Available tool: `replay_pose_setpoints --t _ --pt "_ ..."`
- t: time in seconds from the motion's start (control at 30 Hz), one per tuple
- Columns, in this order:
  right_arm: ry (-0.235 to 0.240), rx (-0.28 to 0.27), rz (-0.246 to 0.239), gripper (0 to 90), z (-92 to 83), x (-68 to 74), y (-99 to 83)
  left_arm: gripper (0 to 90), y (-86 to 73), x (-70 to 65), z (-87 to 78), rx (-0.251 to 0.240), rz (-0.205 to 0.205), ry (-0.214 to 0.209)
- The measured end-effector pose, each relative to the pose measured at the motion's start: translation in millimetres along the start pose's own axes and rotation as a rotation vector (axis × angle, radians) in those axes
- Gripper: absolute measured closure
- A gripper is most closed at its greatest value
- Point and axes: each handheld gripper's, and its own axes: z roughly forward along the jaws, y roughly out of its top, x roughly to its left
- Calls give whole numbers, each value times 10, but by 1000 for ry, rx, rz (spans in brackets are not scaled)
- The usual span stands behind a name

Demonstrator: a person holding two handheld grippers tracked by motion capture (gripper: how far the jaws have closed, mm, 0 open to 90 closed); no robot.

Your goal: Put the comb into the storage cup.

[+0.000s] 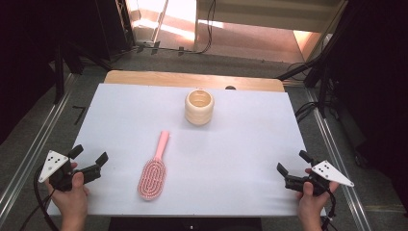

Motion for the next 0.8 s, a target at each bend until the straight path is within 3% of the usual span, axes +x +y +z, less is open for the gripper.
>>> replay_pose_setpoints --t 0.1,0.13,0.2,0.3,0.37,0.4,0.43,0.47,0.5,0.53,0.57,0.6,0.63,0.8 --pt "1 -1 -1 0 5 1 0 93 18 -8 -9 -13 -10 -6" --pt "7 1 -7 0 10 3 -1 154 37 -14 -17 -24 -18 -14" --pt "7 5 -10 0 13 11 -2 167 50 -16 -13 -16 -19 -27" --pt "13 11 -16 0 18 20 -3 260 86 -40 -1 -2 -28 -64" --pt "13 14 -16 0 20 23 -2 341 119 -78 6 -3 -29 -63" --pt "13 14 -16 0 20 23 -2 341 140 -100 15 1 -26 -65" --pt "14 15 -17 0 22 24 -3 445 163 -126 18 6 -23 -58" --pt "14 16 -17 0 23 25 -3 507 186 -147 30 17 -20 -62" --pt "14 16 -19 0 24 25 -4 535 221 -169 75 50 -40 -100" --pt "16 19 -20 0 24 26 -3 597 221 -169 75 50 -40 -100" --pt "15 22 -20 0 26 26 -4 664 243 -217 124 81 -12 -116" --pt "15 23 -19 0 28 27 -5 698 243 -217 124 81 -12 -116" --pt "14 23 -17 0 30 29 -4 755 263 -267 181 119 6 -133" --pt "12 23 -18 0 30 32 -4 900 289 -327 267 177 11 -141"
